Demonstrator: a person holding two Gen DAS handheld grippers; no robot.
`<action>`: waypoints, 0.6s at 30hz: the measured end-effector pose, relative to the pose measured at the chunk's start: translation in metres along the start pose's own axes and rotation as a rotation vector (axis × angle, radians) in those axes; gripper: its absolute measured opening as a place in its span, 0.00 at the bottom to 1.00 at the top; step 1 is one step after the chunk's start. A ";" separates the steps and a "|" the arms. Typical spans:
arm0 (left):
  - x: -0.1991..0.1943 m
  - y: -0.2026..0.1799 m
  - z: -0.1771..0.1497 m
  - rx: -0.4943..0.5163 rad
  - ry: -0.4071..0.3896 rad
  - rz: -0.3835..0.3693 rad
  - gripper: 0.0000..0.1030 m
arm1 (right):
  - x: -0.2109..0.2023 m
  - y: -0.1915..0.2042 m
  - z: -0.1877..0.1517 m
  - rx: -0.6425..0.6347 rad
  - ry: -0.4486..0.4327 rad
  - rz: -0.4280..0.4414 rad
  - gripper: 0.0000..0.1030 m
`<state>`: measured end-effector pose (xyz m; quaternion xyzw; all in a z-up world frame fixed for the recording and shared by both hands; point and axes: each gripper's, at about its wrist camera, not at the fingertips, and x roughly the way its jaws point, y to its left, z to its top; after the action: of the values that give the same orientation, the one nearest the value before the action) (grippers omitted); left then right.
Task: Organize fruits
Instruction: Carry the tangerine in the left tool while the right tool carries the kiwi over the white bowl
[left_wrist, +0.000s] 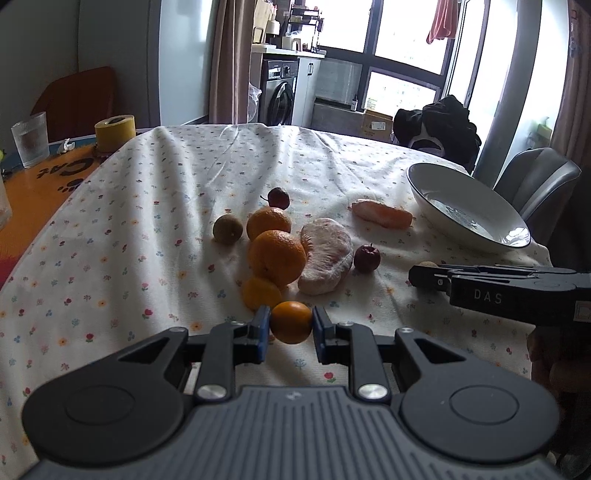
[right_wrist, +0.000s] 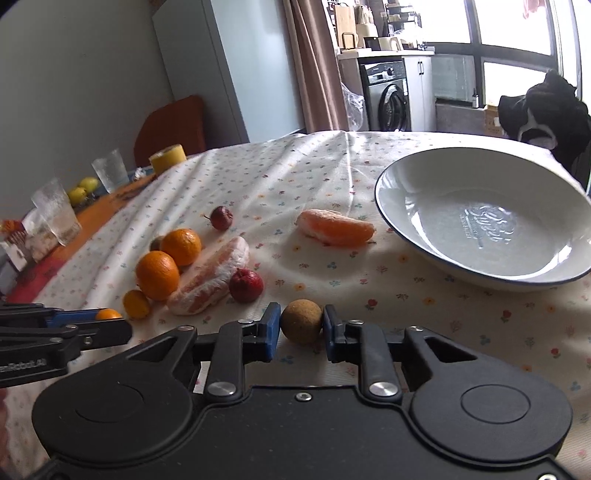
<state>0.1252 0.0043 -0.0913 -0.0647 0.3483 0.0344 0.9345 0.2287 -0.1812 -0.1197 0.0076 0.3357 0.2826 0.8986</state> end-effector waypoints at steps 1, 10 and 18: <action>0.000 -0.002 0.001 0.003 -0.003 0.000 0.22 | -0.002 0.000 -0.001 -0.002 -0.007 0.004 0.22; -0.003 -0.015 0.009 0.016 -0.023 -0.008 0.22 | -0.028 -0.009 -0.001 0.025 -0.074 0.016 0.22; -0.009 -0.038 0.018 0.041 -0.054 -0.033 0.22 | -0.051 -0.022 0.000 0.036 -0.139 0.005 0.22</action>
<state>0.1344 -0.0303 -0.0681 -0.0502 0.3227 0.0135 0.9451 0.2082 -0.2254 -0.0936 0.0440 0.2774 0.2774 0.9188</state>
